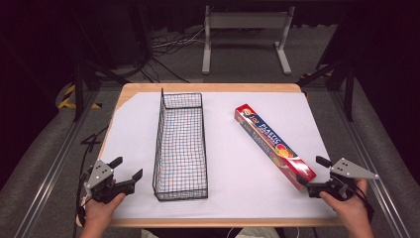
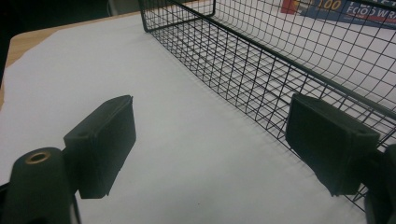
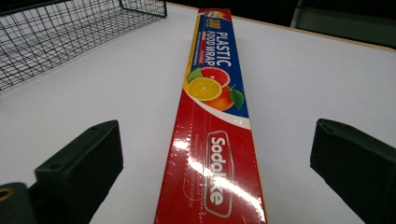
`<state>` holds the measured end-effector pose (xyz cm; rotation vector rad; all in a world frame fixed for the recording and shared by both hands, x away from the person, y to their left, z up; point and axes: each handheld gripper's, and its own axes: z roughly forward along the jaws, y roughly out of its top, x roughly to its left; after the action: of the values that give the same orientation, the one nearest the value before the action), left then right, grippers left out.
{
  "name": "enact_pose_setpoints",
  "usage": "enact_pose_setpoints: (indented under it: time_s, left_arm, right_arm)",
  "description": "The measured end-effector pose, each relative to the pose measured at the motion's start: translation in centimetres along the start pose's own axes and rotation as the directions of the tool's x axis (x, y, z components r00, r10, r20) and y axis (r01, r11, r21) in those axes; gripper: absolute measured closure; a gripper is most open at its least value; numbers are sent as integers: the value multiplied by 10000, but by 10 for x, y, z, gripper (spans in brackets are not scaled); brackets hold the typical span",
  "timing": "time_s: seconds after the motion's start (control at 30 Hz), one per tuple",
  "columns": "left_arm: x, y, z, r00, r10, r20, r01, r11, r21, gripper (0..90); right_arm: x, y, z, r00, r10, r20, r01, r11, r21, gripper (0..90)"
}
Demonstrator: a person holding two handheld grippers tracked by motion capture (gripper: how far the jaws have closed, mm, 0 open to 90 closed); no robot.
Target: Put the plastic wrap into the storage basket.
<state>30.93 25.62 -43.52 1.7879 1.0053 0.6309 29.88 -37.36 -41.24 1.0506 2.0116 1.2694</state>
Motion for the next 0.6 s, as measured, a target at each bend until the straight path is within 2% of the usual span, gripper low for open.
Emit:
enact_pose_setpoints:
  time_s: [0.2,0.43,0.53,0.6]
  left_arm:
    - [0,0,-2,10000,-65,20,65,10000,-64,170]
    - [0,1,-3,10000,-56,-4,56,9999,-107,170]
    - [-1,1,-2,10000,8,18,-8,10000,-84,170]
    - [-1,1,-2,10000,-31,-59,31,10000,-15,170]
  right_arm:
    - [-2,0,-1,9999,72,108,-69,9997,-245,37]
    - [-6,-3,-1,9997,171,196,-167,9997,-182,39]
    - [-5,-2,-2,9997,200,135,-197,9996,-212,41]
    - [-5,0,-2,9996,270,-93,-272,9992,-282,46]
